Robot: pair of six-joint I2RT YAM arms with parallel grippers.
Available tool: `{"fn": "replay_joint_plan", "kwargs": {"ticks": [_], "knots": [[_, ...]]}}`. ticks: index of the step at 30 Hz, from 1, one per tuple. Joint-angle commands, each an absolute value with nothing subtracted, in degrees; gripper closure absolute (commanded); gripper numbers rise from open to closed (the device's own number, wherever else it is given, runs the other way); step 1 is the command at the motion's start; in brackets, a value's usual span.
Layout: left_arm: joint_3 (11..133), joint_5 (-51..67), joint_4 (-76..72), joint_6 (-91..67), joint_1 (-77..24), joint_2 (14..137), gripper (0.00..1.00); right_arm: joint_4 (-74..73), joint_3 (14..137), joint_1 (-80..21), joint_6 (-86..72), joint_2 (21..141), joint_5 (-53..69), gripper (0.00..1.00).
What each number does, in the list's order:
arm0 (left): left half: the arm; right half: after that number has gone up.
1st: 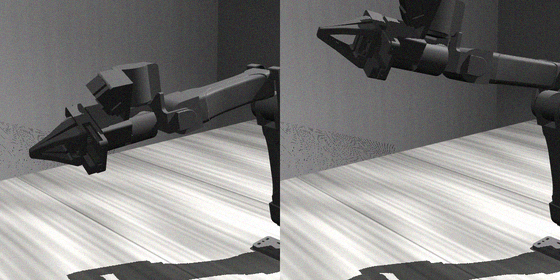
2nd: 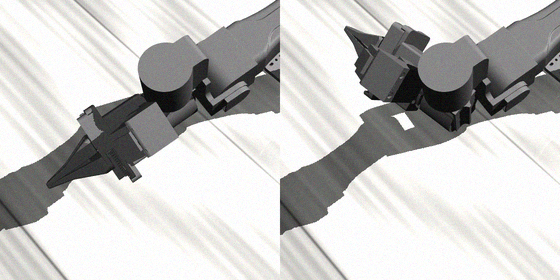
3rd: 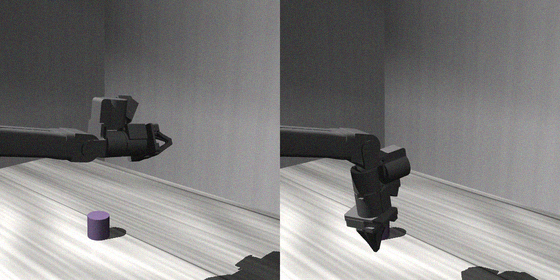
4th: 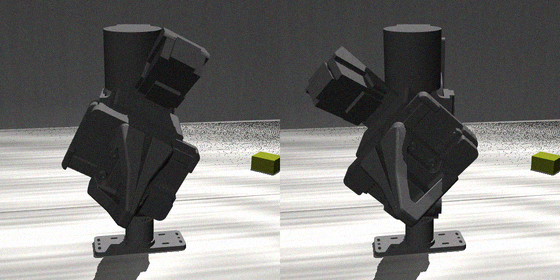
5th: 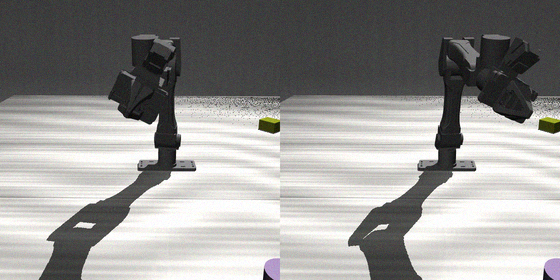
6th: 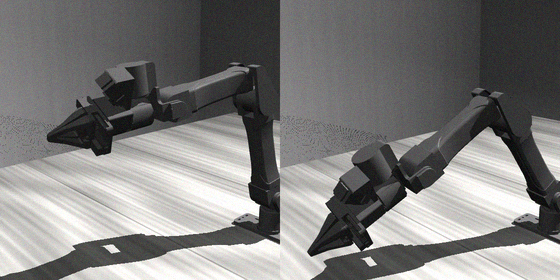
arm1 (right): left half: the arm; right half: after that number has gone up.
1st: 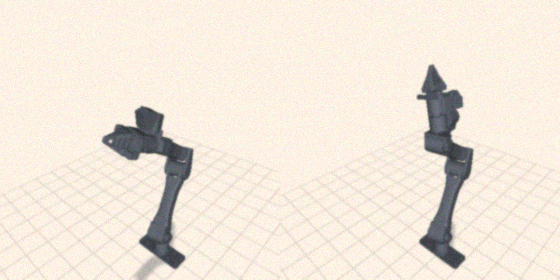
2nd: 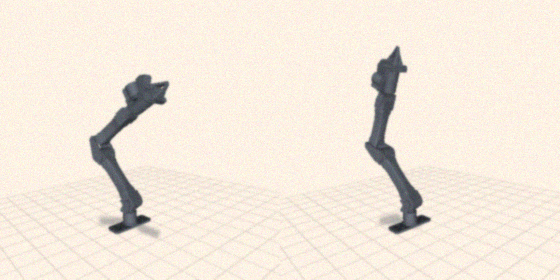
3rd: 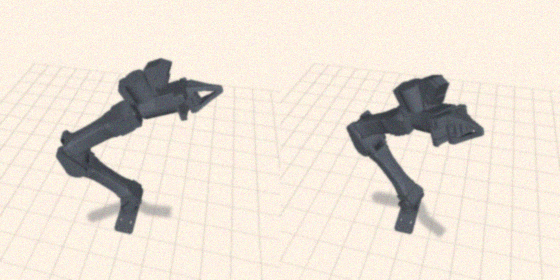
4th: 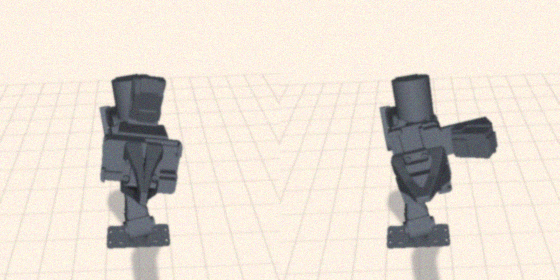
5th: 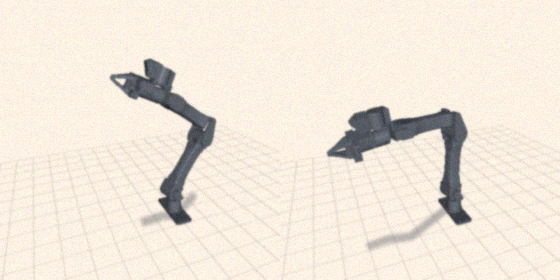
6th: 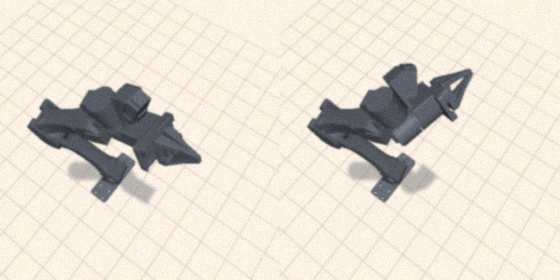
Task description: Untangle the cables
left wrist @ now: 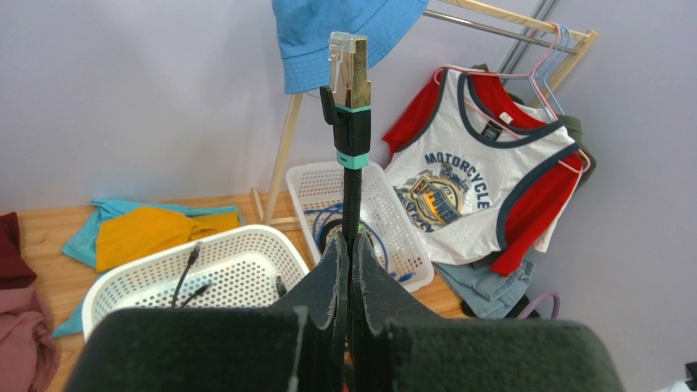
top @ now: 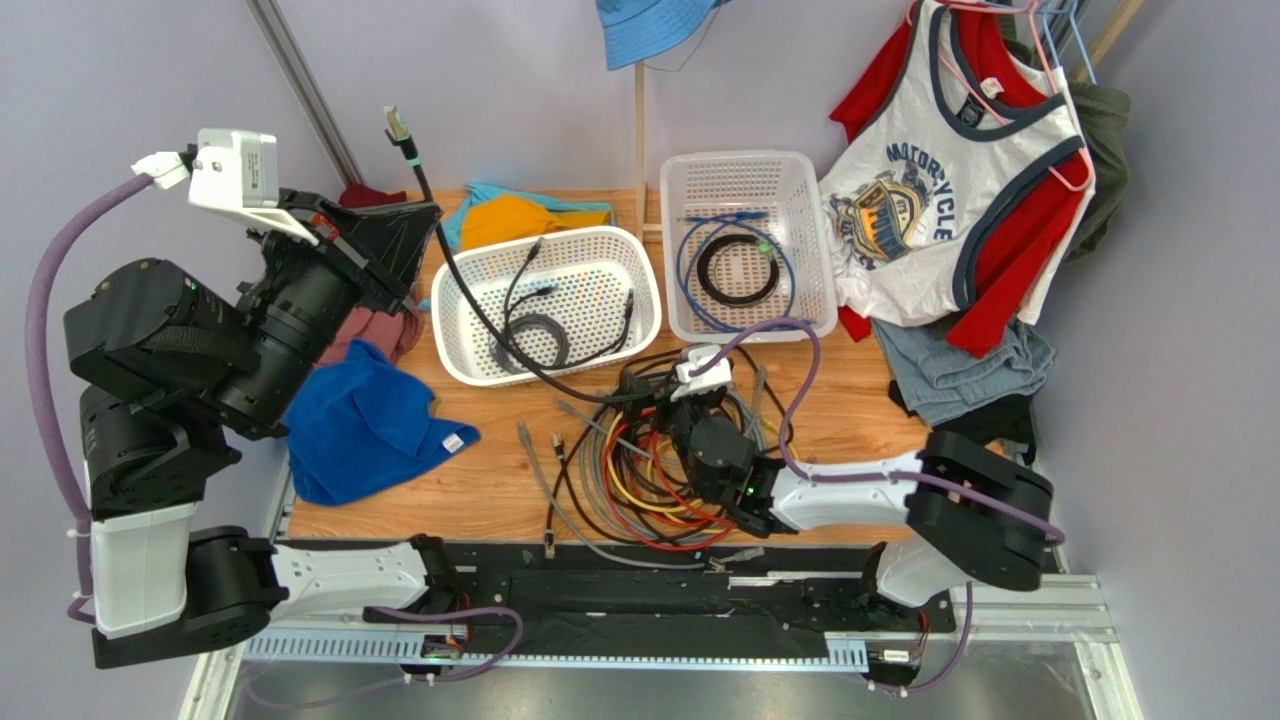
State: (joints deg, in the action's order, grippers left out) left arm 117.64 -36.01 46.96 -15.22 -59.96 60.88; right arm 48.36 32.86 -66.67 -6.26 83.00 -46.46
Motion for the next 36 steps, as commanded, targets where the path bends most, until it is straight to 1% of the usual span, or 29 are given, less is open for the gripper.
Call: {"fn": "replay_joint_plan", "kwargs": {"ticks": [1, 3, 4, 5, 6, 7, 8, 9, 10, 11, 12, 13, 14, 15, 17, 18, 20, 21, 25, 27, 28, 29, 31, 32, 35, 36], "knots": [[116.2, -35.86, 46.58, -16.26, -60.12, 58.28, 1.0, 70.99, 36.73, -63.02, -3.43, 89.81, -52.83, 0.13], [114.53, -36.21, 46.67, -16.52, -60.12, 57.57, 1.0, 77.48, 37.35, -61.71, -1.68, 92.62, -52.47, 0.2], [113.91, -36.38, 46.84, -16.7, -60.12, 56.79, 1.0, 78.39, 37.09, -61.7, -0.28, 92.46, -51.77, 0.28], [112.69, -36.65, 47.02, -16.79, -60.12, 56.34, 1.0, 78.4, 36.65, -61.7, -0.18, 91.33, -50.72, 0.51], [111.72, -36.82, 47.2, -17.48, -60.12, 55.82, 1.0, 75.88, 36.13, -61.87, -0.26, 89.49, -49.41, 0.61], [108.58, -37.35, 47.2, -18.1, -60.03, 54.42, 1.0, 72.72, 35.95, -62.05, -0.87, 83.99, -45.83, 0.69], [106.28, -37.44, 46.68, -19.06, -60.12, 53.36, 1.0, 67.81, 37.77, -62.83, -1.31, 80.63, -44.05, 0.88], [103.56, -37.35, 46.15, -21.77, -60.12, 52.22, 1.0, 52.97, 40.06, -63.19, -2.71, 77.46, -43.42, 1.0], [96.84, -36.66, 45.1, -23.01, -60.03, 49.77, 1.0, 43.34, 42.95, -63.37, -5.16, 70.91, -42.98, 1.0], [93.29, -36.22, 42.13, -24.16, -60.12, 48.44, 1.0, 33.5, 50.98, -63.28, -10.32, 68.49, -41.5, 1.0], [89.86, -35.95, 40.62, -26.26, -60.12, 47.21, 1.0, 18.69, 54.37, -63.28, -11.07, 66.55, -37.66, 1.0], [84.08, -35.69, 39.39, -27.24, -60.12, 45.63, 1.0, 13.85, 57.8, -63.37, -11.42, 65.14, -35.44, 1.0], [81.94, -35.6, 38.16, -28.38, -60.12, 45.27, 1.0, 9.45, 60.7, -63.37, -12.03, 63.13, -33.16, 1.0], [80.26, -35.33, 37.97, -30.22, -60.12, 45.0, 1.0, 1.92, 66.74, -63.37, -12.04, 62.67, -29.31, 1.0], [76.3, -33.93, 37.18, -31.72, -60.12, 45.17, 1.0, -6.46, 72.66, -63.37, -12.3, 63.62, -26.21, 1.0], [75.16, -33.4, 36.83, -33.12, -60.03, 45.26, 1.0, -14.94, 78.86, -63.37, -12.57, 64.24, -24.97, 1.0], [71.29, -32.0, 35.08, -34.45, -60.12, 45.09, 1.0, -23.07, 82.51, -63.37, -13.01, 65.65, -22.16, 1.0], [69.71, -31.56, 34.29, -35.58, -60.12, 44.83, 1.0, -24.77, 84.1, -63.37, -13.79, 65.65, -21.1, 1.0], [61.37, -29.19, 30.59, -37.97, -60.12, 43.51, 1.0, -27.86, 83.59, -63.46, -14.68, 63.72, -19.52, 1.0], [59.42, -28.65, 29.88, -39.01, -60.03, 43.33, 0.94, -30.05, 83.5, -63.37, -14.94, 62.58, -19.16, 1.0], [57.85, -28.22, 29.8, -39.46, -60.12, 42.98, 0.88, -30.58, 83.06, -63.37, -15.12, 62.14, -18.9, 1.0], [57.22, -27.78, 29.45, -39.55, -60.12, 42.8, 0.71, -31.37, 82.53, -63.37, -15.2, 61.79, -18.81, 1.0], [55.64, -26.81, 29.18, -39.64, -60.12, 42.19, 0.44, -31.55, 81.39, -63.28, -15.47, 60.39, -18.63, 1.0], [55.2, -26.72, 29.18, -39.73, -60.03, 42.01, 0.23, -31.64, 79.82, -63.37, -15.56, 59.95, -18.63, 1.0], [54.58, -27.42, 30.93, -41.04, -60.12, 41.75, 0.03, -31.2, 77.27, -63.28, -15.64, 58.19, -18.72, 1.0], [54.67, -28.03, 31.72, -41.57, -60.12, 42.01, 0.03, -31.2, 76.82, -63.46, -15.64, 57.84, -18.98, 1.0]]}}
